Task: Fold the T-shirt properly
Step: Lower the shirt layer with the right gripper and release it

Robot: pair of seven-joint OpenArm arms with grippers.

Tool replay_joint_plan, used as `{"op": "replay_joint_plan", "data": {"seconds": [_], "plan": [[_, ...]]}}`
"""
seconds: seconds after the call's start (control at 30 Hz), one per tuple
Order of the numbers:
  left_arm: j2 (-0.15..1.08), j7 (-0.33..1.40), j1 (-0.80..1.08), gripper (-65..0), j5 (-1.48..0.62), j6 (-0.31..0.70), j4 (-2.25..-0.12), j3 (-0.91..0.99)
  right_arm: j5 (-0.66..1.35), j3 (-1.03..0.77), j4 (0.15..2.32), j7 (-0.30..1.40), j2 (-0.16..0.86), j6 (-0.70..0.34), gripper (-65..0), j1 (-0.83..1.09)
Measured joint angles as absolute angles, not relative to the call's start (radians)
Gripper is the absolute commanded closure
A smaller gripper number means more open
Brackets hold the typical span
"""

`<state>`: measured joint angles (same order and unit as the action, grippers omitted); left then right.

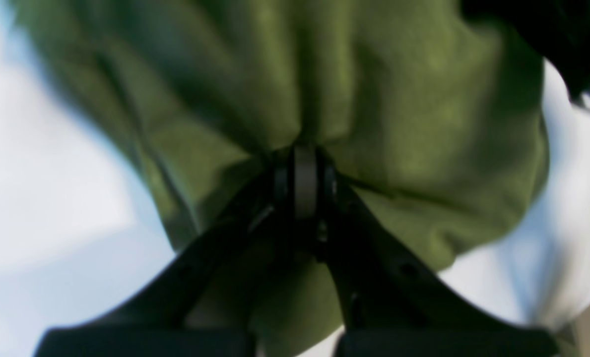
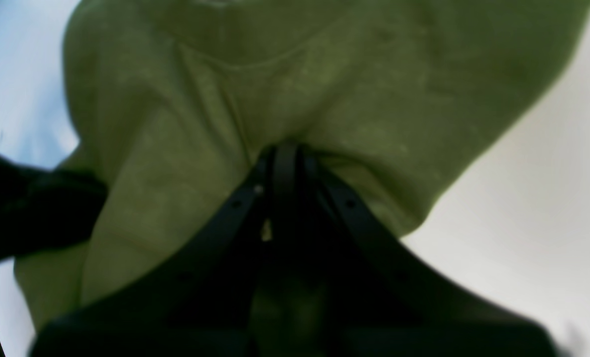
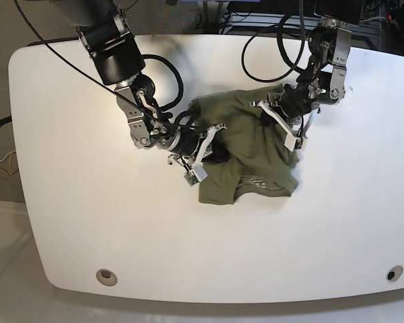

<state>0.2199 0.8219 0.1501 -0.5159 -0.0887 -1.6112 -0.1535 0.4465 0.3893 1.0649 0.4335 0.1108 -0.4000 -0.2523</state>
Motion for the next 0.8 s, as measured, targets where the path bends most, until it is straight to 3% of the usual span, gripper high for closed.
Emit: {"op": "replay_joint_plan", "data": {"seconds": [0.43,0.8], "plan": [[0.223,0.818,0.068,0.0,-0.506,-0.089,-1.537,-0.153,0.424,0.299,1.179,0.44,0.12,-0.373,0.0,-0.144],[0.223,0.812,0.064,0.0,-0.505,-0.089,-1.531,-0.153,0.423,0.295,1.184,0.485,0.12,-0.378,0.0,-0.166]]}}
